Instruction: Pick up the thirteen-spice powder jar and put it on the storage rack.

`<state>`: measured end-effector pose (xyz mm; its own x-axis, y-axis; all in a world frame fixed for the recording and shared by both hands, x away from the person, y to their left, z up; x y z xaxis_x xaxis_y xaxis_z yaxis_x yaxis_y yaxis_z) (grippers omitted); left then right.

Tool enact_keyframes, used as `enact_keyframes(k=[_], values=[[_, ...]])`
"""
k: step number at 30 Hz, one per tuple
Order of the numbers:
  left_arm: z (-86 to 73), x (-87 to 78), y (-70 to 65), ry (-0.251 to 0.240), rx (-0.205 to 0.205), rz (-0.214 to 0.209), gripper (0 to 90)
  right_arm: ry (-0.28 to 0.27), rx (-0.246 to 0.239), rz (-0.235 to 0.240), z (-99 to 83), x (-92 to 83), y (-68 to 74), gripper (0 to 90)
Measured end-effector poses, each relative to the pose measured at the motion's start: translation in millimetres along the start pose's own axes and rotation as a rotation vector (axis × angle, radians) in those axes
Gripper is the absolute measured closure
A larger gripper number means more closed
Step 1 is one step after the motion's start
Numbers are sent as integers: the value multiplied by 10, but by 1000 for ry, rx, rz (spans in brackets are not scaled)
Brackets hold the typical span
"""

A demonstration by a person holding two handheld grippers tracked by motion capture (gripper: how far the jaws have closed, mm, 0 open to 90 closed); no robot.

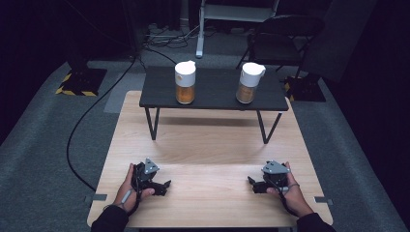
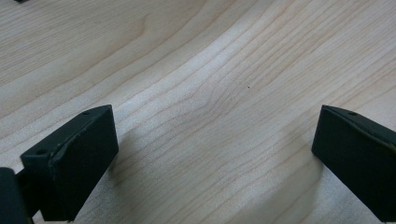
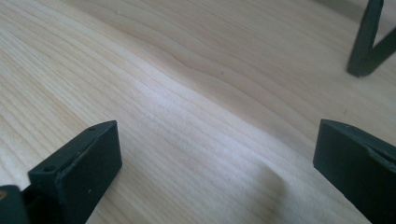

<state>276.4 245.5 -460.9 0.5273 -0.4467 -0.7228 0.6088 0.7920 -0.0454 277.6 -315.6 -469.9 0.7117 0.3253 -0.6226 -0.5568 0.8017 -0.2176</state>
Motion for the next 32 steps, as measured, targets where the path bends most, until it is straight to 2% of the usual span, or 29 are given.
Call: enact_keyframes(k=[10,18,23,32], values=[[0,-1,-3,1,0,1,4,33,63,30,-42,-50,-150,2],[-1,0,-2,0,0,0,4,77,152,87,-65,-51,-366,1],[1,-1,-1,1,1,0,4,75,145,95,-99,-66,-437,1],[-1,1,1,-1,0,-1,4,75,146,95,-102,-68,-443,1]])
Point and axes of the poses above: each handheld gripper's, and its own axes: x roughly forward along the jaws, z roughly out of its top, y roughly to its left, the point moved 1 cm from there along x, roughly forward along the jaws, and after that the axes turned 3 degrees about -z, right-handed, at the moved point
